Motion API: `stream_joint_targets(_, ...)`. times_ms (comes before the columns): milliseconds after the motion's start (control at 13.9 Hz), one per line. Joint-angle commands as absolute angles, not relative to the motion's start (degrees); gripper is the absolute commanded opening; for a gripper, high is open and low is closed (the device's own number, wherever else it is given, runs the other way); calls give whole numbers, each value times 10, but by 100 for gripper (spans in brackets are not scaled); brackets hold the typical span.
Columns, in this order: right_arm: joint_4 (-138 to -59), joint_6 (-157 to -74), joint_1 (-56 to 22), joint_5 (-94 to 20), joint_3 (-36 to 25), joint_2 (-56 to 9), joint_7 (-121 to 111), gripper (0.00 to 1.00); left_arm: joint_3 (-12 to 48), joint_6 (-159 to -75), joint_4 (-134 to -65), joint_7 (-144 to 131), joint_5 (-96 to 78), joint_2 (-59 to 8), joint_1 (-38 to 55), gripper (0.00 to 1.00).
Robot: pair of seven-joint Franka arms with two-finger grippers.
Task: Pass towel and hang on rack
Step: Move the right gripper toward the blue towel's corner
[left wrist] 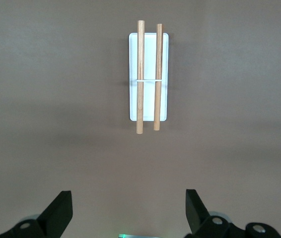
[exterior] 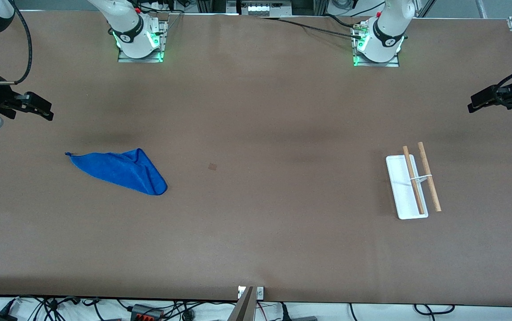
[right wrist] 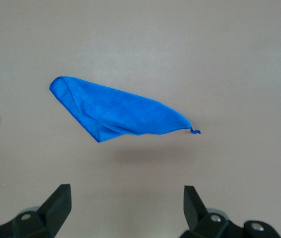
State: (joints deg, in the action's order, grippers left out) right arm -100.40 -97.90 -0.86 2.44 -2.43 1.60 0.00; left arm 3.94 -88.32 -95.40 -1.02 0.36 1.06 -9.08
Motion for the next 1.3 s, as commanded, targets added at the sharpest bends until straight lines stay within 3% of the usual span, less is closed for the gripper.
stream_joint_targets(0,-1019,-977,-2,8,-18,33,3,100,41,-877,-935,-6,-12,2,-94,100)
stream_joint_targets(505,-1013,-985,-22,14,-17,6,-4,100,40,-877,-934,-5,-20,2,-97,100)
stream_joint_targets(865,-1008,-1010,-30,18,-22,-81,-4,100,40,-876,-934,-4,-20,2,-98,100)
stream_joint_targets(1225,-1007,-1030,50,19,-29,-176,-33,100,40,-876,-934,0,-20,-1,-97,100)
